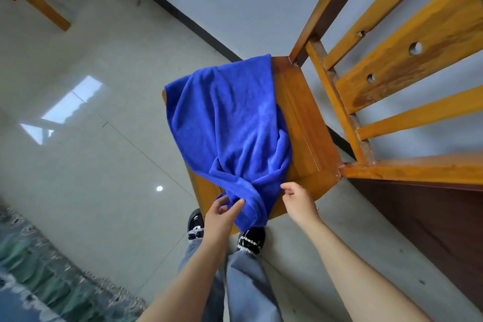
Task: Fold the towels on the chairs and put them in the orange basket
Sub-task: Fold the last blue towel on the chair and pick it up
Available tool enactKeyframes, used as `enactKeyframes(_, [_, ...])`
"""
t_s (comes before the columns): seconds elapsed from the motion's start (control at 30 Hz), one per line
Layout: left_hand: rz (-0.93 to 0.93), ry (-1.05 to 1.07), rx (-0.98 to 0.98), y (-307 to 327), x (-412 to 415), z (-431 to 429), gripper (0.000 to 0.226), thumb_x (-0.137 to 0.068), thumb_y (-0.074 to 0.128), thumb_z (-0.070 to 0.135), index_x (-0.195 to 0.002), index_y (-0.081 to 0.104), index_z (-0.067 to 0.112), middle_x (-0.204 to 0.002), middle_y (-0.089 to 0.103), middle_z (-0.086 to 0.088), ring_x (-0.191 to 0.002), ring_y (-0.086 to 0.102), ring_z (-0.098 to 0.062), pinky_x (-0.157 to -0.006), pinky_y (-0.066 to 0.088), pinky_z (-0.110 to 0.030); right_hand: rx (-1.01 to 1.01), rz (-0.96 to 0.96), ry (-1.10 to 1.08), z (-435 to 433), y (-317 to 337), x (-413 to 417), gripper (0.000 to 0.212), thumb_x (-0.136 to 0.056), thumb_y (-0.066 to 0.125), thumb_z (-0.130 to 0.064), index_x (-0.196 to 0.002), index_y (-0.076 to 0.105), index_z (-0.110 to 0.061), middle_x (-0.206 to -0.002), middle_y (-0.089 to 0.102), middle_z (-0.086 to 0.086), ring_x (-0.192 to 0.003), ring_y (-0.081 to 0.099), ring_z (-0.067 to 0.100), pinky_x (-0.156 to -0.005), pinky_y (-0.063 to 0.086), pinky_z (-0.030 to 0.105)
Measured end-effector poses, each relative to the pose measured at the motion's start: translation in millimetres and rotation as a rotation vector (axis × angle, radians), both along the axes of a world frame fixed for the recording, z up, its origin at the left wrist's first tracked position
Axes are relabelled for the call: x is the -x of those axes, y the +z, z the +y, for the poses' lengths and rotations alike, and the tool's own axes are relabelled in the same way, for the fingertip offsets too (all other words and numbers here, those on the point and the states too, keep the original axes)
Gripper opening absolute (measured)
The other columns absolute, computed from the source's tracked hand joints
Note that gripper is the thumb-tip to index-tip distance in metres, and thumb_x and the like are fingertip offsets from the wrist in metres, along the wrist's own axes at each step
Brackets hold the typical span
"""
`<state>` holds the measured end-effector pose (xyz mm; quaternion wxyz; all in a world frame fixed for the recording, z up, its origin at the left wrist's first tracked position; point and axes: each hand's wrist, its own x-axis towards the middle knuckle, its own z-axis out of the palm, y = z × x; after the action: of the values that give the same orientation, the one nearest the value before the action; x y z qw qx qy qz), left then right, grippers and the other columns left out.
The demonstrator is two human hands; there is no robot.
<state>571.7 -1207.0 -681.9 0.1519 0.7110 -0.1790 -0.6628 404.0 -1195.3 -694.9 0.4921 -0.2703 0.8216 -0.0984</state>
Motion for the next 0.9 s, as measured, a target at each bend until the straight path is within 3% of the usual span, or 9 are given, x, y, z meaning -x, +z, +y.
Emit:
enactKeyframes(0.07, [-0.025, 0.067, 0.014, -0.9, 2.2, 0.5, 0.043, -0.086, 0.063, 0.028, -0.124, 0.054, 0.011, -0.094, 0.061, 0.003, -0.079, 0.055, -0.004, -0.078, 0.042, -0.024, -0.062, -0.007, 0.058, -2.4, -3.7, 5.4, 0.049, -0.092, 0.048, -0.009, -0.14, 0.036, -0.011, -0.142, 0.042, 0.01, -0.128, 0.044, 0.026, -0.1, 0.039, 0.035])
enactKeyframes(0.17, [-0.027, 0.126, 0.003, 6.4, 8.1, 8.9, 0.053, -0.083, 0.066, 0.035, -0.129, 0.047, 0.016, -0.105, 0.057, 0.001, -0.089, 0.055, -0.007, -0.082, 0.041, -0.026, -0.009, -0.113, -0.211, -14.7, -2.8, 8.4, 0.063, -0.091, 0.055, -0.015, -0.146, 0.024, -0.011, -0.146, 0.038, 0.01, -0.131, 0.04, 0.027, -0.104, 0.036, 0.039])
enactKeyframes(0.3, [-0.007, 0.011, -0.01, 3.2, 19.8, 26.7, 0.087, -0.049, 0.077, 0.047, -0.124, 0.042, 0.022, -0.12, 0.05, -0.002, -0.111, 0.052, -0.017, -0.092, 0.043, -0.029, 0.134, -0.298, -0.508, -34.5, -11.3, 2.9, 0.052, -0.085, 0.059, -0.002, -0.135, 0.044, -0.008, -0.129, 0.056, 0.008, -0.114, 0.056, 0.024, -0.097, 0.046, 0.036])
enactKeyframes(0.37, [-0.066, -0.116, -0.041, -1.8, 24.0, 27.9, 0.062, -0.065, 0.078, 0.034, -0.117, 0.051, 0.015, -0.109, 0.054, -0.001, -0.102, 0.051, -0.016, -0.083, 0.042, -0.024, 0.143, -0.305, -0.526, -39.0, -15.5, -4.9, 0.04, -0.083, 0.06, 0.001, -0.122, 0.053, -0.006, -0.114, 0.063, 0.009, -0.097, 0.061, 0.02, -0.085, 0.051, 0.033])
enactKeyframes(0.43, [-0.129, -0.153, -0.021, -2.4, 25.6, 25.1, 0.019, -0.076, 0.069, 0.021, -0.083, 0.058, 0.009, -0.078, 0.056, -0.002, -0.083, 0.049, -0.019, -0.063, 0.039, -0.022, 0.114, -0.294, -0.468, -40.6, -14.5, -7.5, 0.023, -0.083, 0.061, -0.001, -0.105, 0.059, -0.007, -0.098, 0.064, 0.009, -0.076, 0.057, 0.014, -0.062, 0.047, 0.022])
enactKeyframes(0.5, [-0.086, -0.04, 0.041, -0.6, 21.6, 18.5, 0.024, -0.082, 0.06, 0.005, -0.061, 0.05, 0.011, -0.061, 0.046, -0.002, -0.07, 0.042, -0.018, -0.055, 0.032, -0.023, 0.102, -0.29, -0.445, -40.1, -8.3, -2.1, 0.006, -0.084, 0.062, -0.005, -0.089, 0.06, -0.009, -0.084, 0.062, 0.006, -0.066, 0.051, 0.011, -0.052, 0.039, 0.016])
enactKeyframes(0.6, [0.021, 0.16, 0.043, 11.1, 0.2, 3.8, 0.017, -0.073, 0.059, 0.01, -0.064, 0.045, 0.011, -0.061, 0.041, -0.003, -0.061, 0.037, -0.015, -0.056, 0.032, -0.024, 0.178, -0.151, -0.479, -31.5, 8.1, 16.7, 0.01, -0.082, 0.065, -0.009, -0.086, 0.06, -0.001, -0.082, 0.058, 0.008, -0.075, 0.052, 0.019, -0.065, 0.042, 0.027])
enactKeyframes(0.7, [0.276, 0.374, -0.068, 23.4, -26.0, -6.6, 0.015, -0.088, 0.044, 0.003, -0.074, 0.051, 0.006, -0.053, 0.057, -0.003, -0.052, 0.059, -0.014, -0.052, 0.051, -0.023, 0.247, 0.125, -0.413, -8.4, 28.9, 33.7, 0.02, -0.077, 0.065, -0.01, -0.08, 0.059, 0.008, -0.086, 0.055, 0.014, -0.078, 0.052, 0.026, -0.067, 0.039, 0.028])
enactKeyframes(0.9, [0.242, 0.565, -0.37, 12.5, -27.2, 0.0, 0.023, -0.097, 0.035, 0.014, -0.083, 0.053, 0.011, -0.049, 0.065, -0.004, -0.035, 0.059, -0.014, -0.036, 0.045, -0.016, 0.228, -0.055, -0.625, 12.2, 25.1, 17.4, 0.009, -0.09, 0.055, -0.017, -0.092, 0.056, -0.008, -0.098, 0.058, 0.008, -0.092, 0.052, 0.021, -0.073, 0.039, 0.027])
